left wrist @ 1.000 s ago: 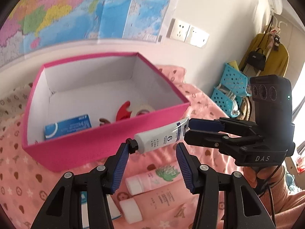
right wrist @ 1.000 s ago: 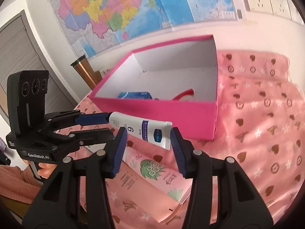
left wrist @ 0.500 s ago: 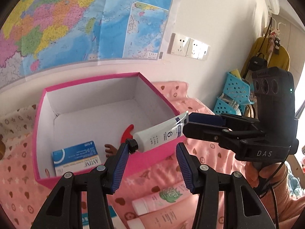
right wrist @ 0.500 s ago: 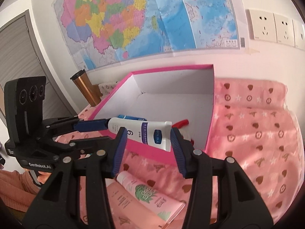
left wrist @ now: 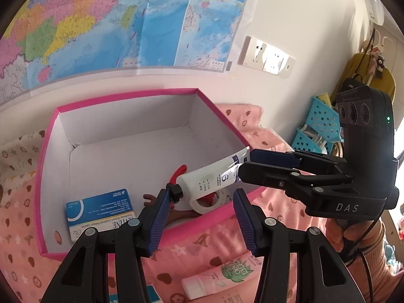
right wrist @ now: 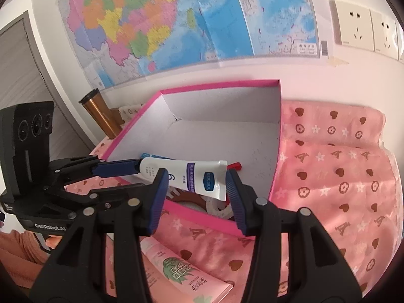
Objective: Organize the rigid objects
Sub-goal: 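Carry the white tube with the left gripper into the magenta box and release, then move the left gripper to the pink-green cosmetic tube and grasp it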
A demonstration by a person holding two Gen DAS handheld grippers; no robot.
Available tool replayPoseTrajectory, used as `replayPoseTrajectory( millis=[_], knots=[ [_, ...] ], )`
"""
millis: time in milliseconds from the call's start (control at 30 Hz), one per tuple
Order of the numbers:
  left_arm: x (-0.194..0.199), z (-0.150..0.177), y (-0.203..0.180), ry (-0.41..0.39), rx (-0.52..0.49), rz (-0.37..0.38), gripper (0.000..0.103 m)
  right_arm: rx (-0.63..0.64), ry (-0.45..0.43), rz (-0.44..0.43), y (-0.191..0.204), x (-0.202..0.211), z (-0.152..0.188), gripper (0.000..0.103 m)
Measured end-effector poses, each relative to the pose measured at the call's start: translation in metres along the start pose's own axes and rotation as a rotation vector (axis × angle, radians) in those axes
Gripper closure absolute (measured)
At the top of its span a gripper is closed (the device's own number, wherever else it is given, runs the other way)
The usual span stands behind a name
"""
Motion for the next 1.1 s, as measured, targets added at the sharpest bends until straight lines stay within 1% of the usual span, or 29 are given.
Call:
replayPoseTrajectory(
  millis=[333, 433, 600, 733, 867, 1100],
  knots=[
    [-0.024, -0.005, 0.017, 0.063, 0.052, 0.004, 0.052, -0.017, 0.056, 0.023, -0.008, -0.022, -0.003, 0.053],
    [-0.032, -0.007, 0.022, 0.078, 0.063, 0.004, 0.052, -0.029, 0.053, 0.031, -0.012, -0.026, -0.007, 0.053],
    [-0.045, -0.011, 0.029, 0.093, 0.083, -0.032, 0.052, -0.062, 0.013, 0.047, -0.019, -0.025, -0.020, 0.053],
    [-0.043, -0.005, 0.032, 0.079, 0.087, -0.028, 0.052, -0.068, 0.002, 0.035, -0.020, -0.022, -0.016, 0.053],
    [-0.031, 0.001, 0.033, 0.040, 0.073, -0.035, 0.052, -0.059, 0.002, 0.045, -0.018, -0.019, -0.004, 0.053],
    [-0.007, 0.006, 0.026, -0.032, 0.047, -0.060, 0.052, -0.047, -0.038, 0.009, -0.010, 0.001, 0.009, 0.053]
  ],
)
Point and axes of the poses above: each gripper's, at about its wrist camera, not at the fingertips, and x roughly against the way its jaws point, y to its left, z to its underside, the point moved 7 cm from there along -x, roughly the way its jaws point, and after that the axes turned 13 degrees about y, right-handed, at the moved point
